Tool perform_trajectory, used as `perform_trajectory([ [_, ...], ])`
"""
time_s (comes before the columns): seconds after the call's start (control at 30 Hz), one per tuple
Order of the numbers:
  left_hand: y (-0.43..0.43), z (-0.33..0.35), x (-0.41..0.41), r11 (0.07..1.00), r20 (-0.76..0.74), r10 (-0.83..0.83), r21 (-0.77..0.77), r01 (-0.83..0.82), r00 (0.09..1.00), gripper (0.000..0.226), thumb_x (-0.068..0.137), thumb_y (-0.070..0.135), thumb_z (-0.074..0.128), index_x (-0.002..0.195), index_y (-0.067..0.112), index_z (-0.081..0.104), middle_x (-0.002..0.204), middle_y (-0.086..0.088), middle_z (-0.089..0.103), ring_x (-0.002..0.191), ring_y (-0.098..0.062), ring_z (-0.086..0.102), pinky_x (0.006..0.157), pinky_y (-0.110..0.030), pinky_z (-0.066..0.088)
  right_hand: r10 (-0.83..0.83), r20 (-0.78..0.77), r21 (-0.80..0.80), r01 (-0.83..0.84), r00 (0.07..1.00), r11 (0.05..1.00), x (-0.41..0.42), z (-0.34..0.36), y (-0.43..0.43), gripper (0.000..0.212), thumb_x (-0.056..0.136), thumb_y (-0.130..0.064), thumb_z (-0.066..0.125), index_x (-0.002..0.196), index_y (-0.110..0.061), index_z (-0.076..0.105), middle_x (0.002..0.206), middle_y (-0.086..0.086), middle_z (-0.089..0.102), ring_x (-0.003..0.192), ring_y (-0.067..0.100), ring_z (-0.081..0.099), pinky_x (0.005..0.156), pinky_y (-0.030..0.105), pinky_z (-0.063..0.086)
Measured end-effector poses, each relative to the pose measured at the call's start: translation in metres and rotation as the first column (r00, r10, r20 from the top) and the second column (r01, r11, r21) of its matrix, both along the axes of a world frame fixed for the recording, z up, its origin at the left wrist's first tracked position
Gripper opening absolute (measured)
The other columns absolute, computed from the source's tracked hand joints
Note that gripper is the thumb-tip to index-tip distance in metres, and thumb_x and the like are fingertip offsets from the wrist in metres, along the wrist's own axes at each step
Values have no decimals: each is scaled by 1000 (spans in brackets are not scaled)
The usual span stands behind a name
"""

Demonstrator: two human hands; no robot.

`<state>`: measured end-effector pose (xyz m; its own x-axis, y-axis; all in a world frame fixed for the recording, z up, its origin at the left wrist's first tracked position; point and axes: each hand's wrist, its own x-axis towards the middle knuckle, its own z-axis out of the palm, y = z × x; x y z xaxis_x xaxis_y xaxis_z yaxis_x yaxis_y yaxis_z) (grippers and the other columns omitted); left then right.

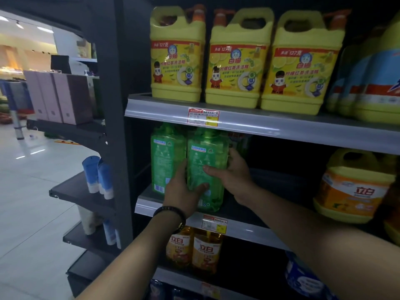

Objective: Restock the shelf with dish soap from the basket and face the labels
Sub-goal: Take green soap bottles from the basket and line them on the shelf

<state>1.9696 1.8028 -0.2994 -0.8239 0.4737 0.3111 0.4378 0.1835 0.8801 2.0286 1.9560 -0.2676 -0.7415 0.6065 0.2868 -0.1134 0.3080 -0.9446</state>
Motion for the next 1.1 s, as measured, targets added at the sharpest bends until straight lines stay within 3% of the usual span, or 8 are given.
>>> perform_trajectory([
  [0.2,15,-29,-9,998,-43,0,-57,-2,999,105,90,25,82,167,27,12,167,-6,34,151,-25,39,116,-31,38,73,-21,6,-73,997,997,-21,-22,15,60,84,-12,91,133,-23,58,124,-2,77,110,15,77,99,52,63],
  [0.43,9,-42,-9,990,-124,42,-131,-58,991,76,93,20,77,160,21,40,147,-11,52,129,-27,58,109,-36,49,74,131,152,-94,989,984,-24,-19,26,65,90,-7,85,143,-16,48,129,2,71,109,13,72,85,27,61],
  [0.53,2,-45,-1,985,-275,6,-162,-53,961,59,93,19,75,148,23,56,138,-6,62,125,-24,60,105,-33,50,89,284,184,-146,955,972,-13,-20,31,47,97,-9,78,139,-9,56,123,4,74,105,16,72,91,40,63],
  [0.63,-6,-48,16,982,-303,-34,-188,-25,952,57,91,17,75,145,24,60,134,-3,64,122,-20,61,102,-26,46,5,343,274,-106,939,956,9,-19,30,40,101,-17,74,136,-6,59,108,6,75,100,21,73,96,41,60],
  [0.8,-24,-55,64,987,-333,-88,-160,36,939,31,91,15,74,121,24,70,119,5,68,104,-12,65,85,-19,44,-8,362,348,-127,932,929,89,-14,22,19,103,-25,71,120,-22,64,101,-8,71,96,18,72,85,38,58],
  [0.87,-33,-65,90,986,-339,-134,-138,92,931,25,92,15,75,112,28,70,110,11,68,97,-5,65,79,-17,46,12,383,357,-160,924,920,133,-21,22,10,104,-23,70,113,-22,68,98,-4,75,90,16,76,75,33,58],
  [1.03,-48,-120,172,933,-288,-321,-261,249,902,30,91,12,72,100,40,67,102,25,67,95,4,65,81,-12,48,-12,514,354,-199,858,914,247,-63,25,9,106,-23,66,103,-18,74,89,-1,79,76,8,77,64,21,59],
  [1.1,-47,-149,201,898,-197,-375,-320,302,906,22,91,19,67,99,39,68,100,24,68,94,4,65,82,-19,52,-37,548,294,-151,836,944,289,-95,26,11,106,-20,66,99,-16,74,86,0,79,74,8,76,61,17,56],
])
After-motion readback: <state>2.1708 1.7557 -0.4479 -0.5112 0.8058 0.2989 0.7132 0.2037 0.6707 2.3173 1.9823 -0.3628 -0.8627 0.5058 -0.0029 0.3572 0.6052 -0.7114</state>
